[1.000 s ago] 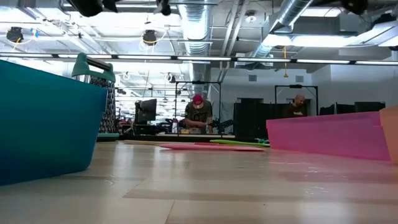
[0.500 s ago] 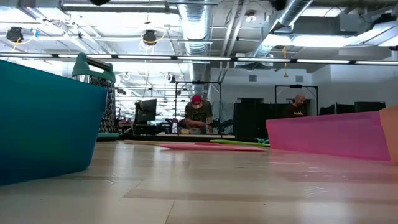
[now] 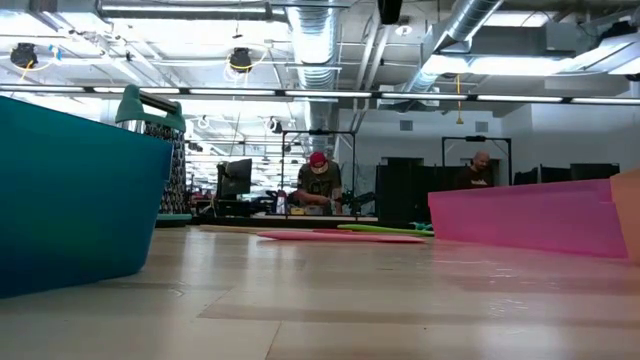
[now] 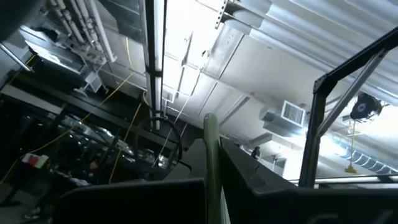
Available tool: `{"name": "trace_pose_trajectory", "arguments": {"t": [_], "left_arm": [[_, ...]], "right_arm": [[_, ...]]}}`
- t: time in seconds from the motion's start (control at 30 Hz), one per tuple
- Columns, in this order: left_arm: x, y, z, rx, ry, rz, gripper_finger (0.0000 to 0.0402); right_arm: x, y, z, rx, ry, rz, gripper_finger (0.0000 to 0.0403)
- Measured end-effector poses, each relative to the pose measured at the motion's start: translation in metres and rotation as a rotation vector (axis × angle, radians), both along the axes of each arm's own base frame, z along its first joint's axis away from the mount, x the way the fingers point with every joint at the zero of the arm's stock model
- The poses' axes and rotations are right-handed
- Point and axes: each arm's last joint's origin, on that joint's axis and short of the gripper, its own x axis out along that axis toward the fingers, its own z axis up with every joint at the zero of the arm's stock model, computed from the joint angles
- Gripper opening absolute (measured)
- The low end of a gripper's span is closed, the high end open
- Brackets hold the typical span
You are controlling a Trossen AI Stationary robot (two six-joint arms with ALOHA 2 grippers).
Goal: Pick & Place Kitchen Items
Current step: Put the green table knife into the red bin
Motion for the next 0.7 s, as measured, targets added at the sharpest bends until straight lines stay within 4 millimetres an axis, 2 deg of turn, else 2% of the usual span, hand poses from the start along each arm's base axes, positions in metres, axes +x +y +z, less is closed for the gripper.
{"name": "trace_pose_trajectory", "arguments": {"t": [0.23, 0.4, 0.53, 0.7], "left_arm": [[0.016, 0.005, -0.017, -0.018, 0.062, 0.029, 0.0001], [0.027, 0.012, -0.03, -0.07, 0.092, 0.036, 0.0001], [0.028, 0.015, -0.032, -0.077, 0.089, 0.049, 0.0001], [0.028, 0.015, -0.032, -0.074, 0.092, 0.042, 0.0001]], "right_arm": [[-0.002, -0.006, 0.016, -0.016, -0.03, 0.027, 0.027], [-0.002, -0.007, 0.014, -0.012, 0.003, 0.037, 0.027], [-0.002, -0.009, 0.003, 0.006, 0.11, 0.034, 0.027], [-0.002, -0.009, 0.004, -0.012, 0.105, 0.034, 0.027]]}}
